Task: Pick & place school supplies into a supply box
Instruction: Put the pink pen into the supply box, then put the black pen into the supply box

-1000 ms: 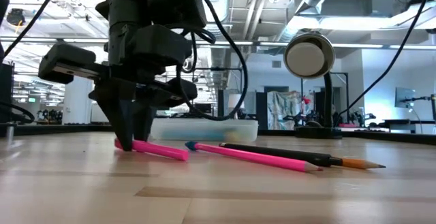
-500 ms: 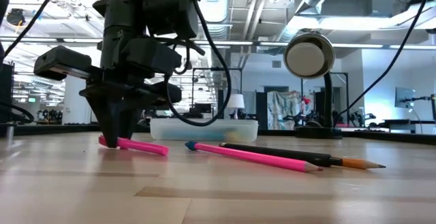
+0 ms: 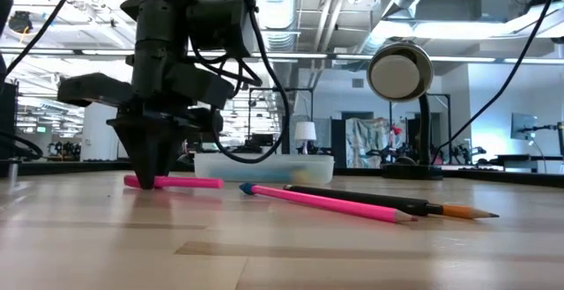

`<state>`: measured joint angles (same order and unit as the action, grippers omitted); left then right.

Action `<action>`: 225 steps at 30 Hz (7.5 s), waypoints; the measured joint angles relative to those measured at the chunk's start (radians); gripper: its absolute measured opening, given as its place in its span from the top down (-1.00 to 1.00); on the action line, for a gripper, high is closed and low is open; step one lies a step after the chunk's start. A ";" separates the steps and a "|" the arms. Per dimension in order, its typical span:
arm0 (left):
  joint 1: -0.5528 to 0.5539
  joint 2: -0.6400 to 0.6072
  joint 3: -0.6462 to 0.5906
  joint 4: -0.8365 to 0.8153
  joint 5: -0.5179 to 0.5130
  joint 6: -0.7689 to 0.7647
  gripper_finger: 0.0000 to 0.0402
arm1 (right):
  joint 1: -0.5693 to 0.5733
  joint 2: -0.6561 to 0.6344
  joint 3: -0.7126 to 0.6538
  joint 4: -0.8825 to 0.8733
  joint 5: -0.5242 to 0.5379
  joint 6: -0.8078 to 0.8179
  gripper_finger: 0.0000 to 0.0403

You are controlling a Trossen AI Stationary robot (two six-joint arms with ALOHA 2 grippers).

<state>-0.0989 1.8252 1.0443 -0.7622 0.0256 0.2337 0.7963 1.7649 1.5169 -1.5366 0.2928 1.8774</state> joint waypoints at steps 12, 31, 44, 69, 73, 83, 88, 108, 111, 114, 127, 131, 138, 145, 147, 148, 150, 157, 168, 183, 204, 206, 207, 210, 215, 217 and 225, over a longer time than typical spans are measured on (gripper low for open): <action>0.044 -0.042 -0.008 -0.021 -0.072 -0.040 0.74 | 0.000 0.000 0.000 0.000 0.000 0.000 0.41; 0.220 -0.281 -0.004 0.093 -0.093 -0.056 0.74 | -0.013 0.000 0.000 -0.035 0.004 -0.001 0.41; 0.325 -0.183 0.026 0.338 -0.064 -0.064 0.74 | -0.059 0.001 -0.001 -0.028 0.024 -0.056 0.41; 0.341 -0.071 0.055 0.304 -0.119 -0.104 0.40 | -0.092 0.000 0.000 -0.020 0.021 -0.098 0.41; 0.341 -0.072 0.055 0.303 -0.096 -0.104 0.21 | -0.101 0.000 0.000 -0.009 0.021 -0.098 0.41; 0.341 -0.220 0.055 0.270 0.006 -0.061 0.07 | -0.195 0.000 -0.008 0.231 0.094 -0.293 0.41; 0.330 -0.383 0.055 0.238 0.034 -0.011 0.11 | -0.271 0.000 -0.070 0.458 0.099 -0.469 0.41; 0.303 -0.864 -0.041 0.137 0.004 -0.063 0.12 | -0.413 0.008 -0.349 1.025 -0.189 -0.683 0.41; 0.303 -0.883 -0.066 0.141 -0.005 -0.084 0.12 | -0.430 0.008 -0.371 1.039 -0.189 -0.683 0.41; 0.303 -0.885 -0.079 0.141 -0.006 -0.102 0.12 | -0.444 0.020 -0.380 1.059 -0.189 -0.690 0.41; 0.303 -0.880 -0.081 0.159 -0.007 -0.117 0.12 | -0.465 0.161 -0.378 1.194 -0.255 -0.762 0.41; 0.303 -0.880 -0.081 0.161 -0.007 -0.126 0.12 | -0.465 0.167 -0.378 1.197 -0.264 -0.753 0.41; 0.303 -0.880 -0.081 0.163 -0.007 -0.143 0.12 | -0.465 0.167 -0.378 1.204 -0.264 -0.753 0.41; 0.303 -0.880 -0.081 0.162 -0.007 -0.151 0.12 | -0.464 0.169 -0.378 1.238 -0.272 -0.752 0.41; 0.303 -0.880 -0.081 0.162 -0.007 -0.151 0.12 | -0.464 0.169 -0.378 1.235 -0.272 -0.752 0.41; 0.303 -0.880 -0.081 0.162 -0.007 -0.151 0.12 | -0.464 0.169 -0.378 1.234 -0.272 -0.752 0.41; 0.303 -0.880 -0.081 0.162 -0.007 -0.151 0.12 | -0.465 0.169 -0.378 1.234 -0.272 -0.748 0.41; 0.303 -0.880 -0.081 0.162 -0.006 -0.152 0.12 | -0.465 0.150 -0.378 1.213 -0.266 -0.746 0.41; 0.303 -0.880 -0.080 0.174 -0.006 -0.152 0.12 | -0.473 0.145 -0.378 1.144 -0.261 -0.749 0.41; 0.303 -0.880 -0.080 0.177 -0.006 -0.152 0.12 | -0.470 0.154 -0.378 1.155 -0.233 -0.788 0.41; 0.303 -0.880 -0.080 0.177 -0.007 -0.152 0.12 | -0.443 0.154 -0.378 1.185 -0.160 -0.811 0.41; 0.303 -0.880 -0.080 0.177 -0.006 -0.152 0.12 | -0.443 0.154 -0.378 1.185 -0.160 -0.805 0.41; 0.303 -0.880 -0.080 0.177 -0.006 -0.152 0.12 | -0.443 0.154 -0.378 1.184 -0.160 -0.805 0.41; 0.303 -0.880 -0.080 0.177 -0.006 -0.152 0.12 | -0.443 0.154 -0.378 1.167 -0.155 -0.789 0.41; 0.303 -0.880 -0.080 0.177 -0.006 -0.158 0.12 | -0.443 0.154 -0.378 1.156 -0.151 -0.778 0.41; 0.303 -0.880 -0.080 0.177 -0.006 -0.158 0.12 | -0.441 0.154 -0.378 1.156 -0.151 -0.771 0.41; 0.303 -0.880 -0.080 0.177 -0.006 -0.159 0.12 | -0.422 0.154 -0.378 1.188 -0.132 -0.740 0.41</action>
<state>0.2039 0.9455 0.9638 -0.5850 0.0193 0.0742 0.3744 1.9190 1.1393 -0.3482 0.1603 1.1373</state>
